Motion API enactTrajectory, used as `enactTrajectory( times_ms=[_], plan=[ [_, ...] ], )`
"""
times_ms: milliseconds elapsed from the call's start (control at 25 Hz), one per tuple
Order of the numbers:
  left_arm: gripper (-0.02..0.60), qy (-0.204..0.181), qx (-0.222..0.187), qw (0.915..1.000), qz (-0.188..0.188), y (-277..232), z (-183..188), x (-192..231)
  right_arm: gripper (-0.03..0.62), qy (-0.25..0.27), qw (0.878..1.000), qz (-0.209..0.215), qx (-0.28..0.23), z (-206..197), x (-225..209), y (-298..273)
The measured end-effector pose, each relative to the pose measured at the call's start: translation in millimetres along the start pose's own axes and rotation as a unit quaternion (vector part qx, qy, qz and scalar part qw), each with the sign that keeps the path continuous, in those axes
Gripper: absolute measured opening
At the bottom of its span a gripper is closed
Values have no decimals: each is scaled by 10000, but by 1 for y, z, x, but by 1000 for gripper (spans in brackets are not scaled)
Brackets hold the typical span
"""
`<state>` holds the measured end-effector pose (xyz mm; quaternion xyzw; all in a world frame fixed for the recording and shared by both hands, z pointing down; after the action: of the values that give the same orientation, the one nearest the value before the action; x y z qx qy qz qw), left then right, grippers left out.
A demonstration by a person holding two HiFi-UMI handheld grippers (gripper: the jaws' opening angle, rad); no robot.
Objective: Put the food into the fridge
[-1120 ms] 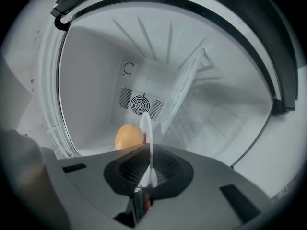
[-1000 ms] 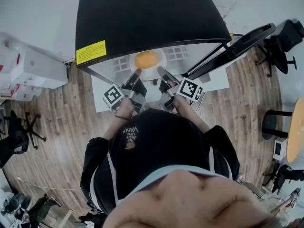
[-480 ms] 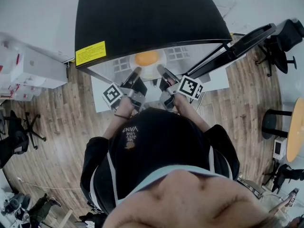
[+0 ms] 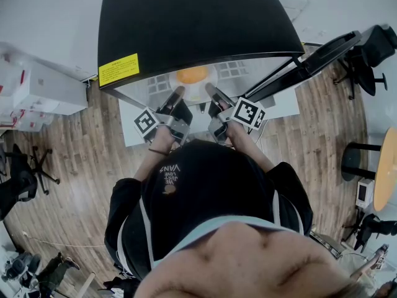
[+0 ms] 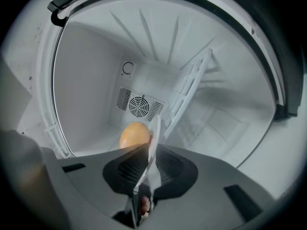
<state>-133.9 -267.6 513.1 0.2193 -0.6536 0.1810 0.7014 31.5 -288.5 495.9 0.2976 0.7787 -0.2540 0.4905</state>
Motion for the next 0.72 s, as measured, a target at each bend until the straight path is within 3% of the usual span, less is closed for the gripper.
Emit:
enactTrajectory(
  times_ms=[160, 720],
  plan=[
    [83, 87, -25, 9999, -57, 0, 1, 1, 38, 35, 10000, -22, -28, 0, 1, -1],
    [89, 119, -26, 9999, -76, 1, 2, 3, 51, 76, 9997, -133, -194, 5, 1, -4]
  ],
)
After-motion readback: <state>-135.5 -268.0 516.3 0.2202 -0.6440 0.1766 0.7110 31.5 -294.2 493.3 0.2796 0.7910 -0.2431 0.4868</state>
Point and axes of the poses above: the fingertips, and each gripper's own axes: y backward along the fingers, x to its left, z out of its top, the point moved 6 cm from there along y, backward along the fingers
